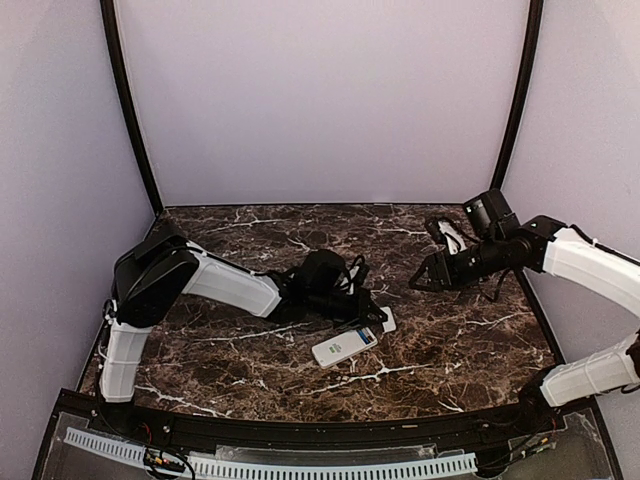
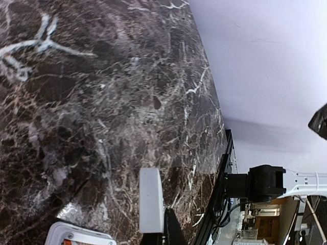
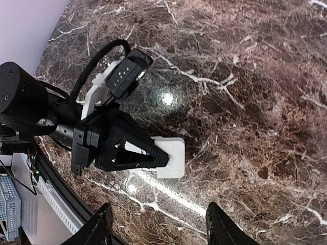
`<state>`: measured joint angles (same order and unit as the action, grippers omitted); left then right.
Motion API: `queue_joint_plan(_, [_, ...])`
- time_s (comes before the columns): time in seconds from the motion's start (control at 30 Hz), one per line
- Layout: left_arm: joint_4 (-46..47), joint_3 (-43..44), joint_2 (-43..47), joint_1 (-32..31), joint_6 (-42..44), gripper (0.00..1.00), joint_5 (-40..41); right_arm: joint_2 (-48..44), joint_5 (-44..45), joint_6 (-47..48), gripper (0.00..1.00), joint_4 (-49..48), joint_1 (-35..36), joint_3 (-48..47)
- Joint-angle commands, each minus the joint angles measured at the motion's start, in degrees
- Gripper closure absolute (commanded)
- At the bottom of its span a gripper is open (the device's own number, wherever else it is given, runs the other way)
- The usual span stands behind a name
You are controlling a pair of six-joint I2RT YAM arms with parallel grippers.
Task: Load the batteries into the remote control
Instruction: Pass from the left arm to the right
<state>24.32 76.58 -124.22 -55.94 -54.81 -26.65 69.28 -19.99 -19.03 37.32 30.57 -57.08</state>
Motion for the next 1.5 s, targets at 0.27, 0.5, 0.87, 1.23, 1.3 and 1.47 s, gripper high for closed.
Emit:
queue_joint_plan(0.27, [-3.08, 2.79, -1.64, -0.46, -8.1, 1.0, 5.23, 5.8, -5.06, -3.4, 0.44, -6.13, -0.34, 8.75])
queue_joint_plan(0.5, [-5.09, 2.69, -1.64, -0.57, -9.3, 1.0, 7.25, 9.62, -6.76, -1.8, 0.46, -9.0, -0.31, 8.41])
queue_joint_plan(0.87, [0.1, 0.88, 2.57, 0.38, -7.1, 1.0, 0.94, -2.31, -12.7, 48.2, 0.02, -14.19, -0.18, 2.14])
queue_joint_plan(1.23, [1.12, -1.61, 10.37, 1.19, -1.69, 1.0, -7.86, -5.66, -5.46, 88.15, 0.01, -14.73, 5.08, 9.34])
queue_joint_plan(1.3, [1.84, -1.99, 10.72, 1.21, -2.0, 1.0, -8.16, -3.93, -4.9, 88.23, 0.01, -15.59, 5.29, 9.8])
queue_joint_plan(1.47, [2.9, -2.37, 11.1, 1.14, -2.12, 1.0, -8.14, -2.59, -6.03, 86.37, 0.03, -19.87, 5.38, 11.83])
